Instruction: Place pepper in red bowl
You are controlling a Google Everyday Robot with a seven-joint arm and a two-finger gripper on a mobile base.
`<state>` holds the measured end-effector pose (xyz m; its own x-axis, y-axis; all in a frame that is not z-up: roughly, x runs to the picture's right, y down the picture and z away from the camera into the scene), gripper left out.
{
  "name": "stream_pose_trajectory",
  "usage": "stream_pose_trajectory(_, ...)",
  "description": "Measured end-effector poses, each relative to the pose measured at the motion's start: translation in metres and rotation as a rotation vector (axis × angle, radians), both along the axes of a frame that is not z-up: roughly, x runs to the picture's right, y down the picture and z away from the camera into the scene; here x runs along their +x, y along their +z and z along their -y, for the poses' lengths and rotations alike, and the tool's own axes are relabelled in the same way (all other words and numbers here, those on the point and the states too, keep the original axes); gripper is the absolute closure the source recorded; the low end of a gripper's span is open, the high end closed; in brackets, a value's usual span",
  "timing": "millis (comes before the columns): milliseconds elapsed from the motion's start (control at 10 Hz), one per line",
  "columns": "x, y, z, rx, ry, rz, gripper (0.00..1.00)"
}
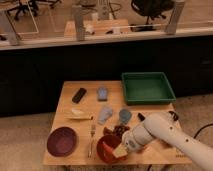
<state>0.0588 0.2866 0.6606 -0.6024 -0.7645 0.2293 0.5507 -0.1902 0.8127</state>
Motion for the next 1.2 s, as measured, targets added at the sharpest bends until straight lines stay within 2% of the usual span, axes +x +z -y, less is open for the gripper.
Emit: stream_pose_trajectory(1200, 0.0079, 0.0086, 0.0019, 0.0, 0.029, -0.036, 0.86)
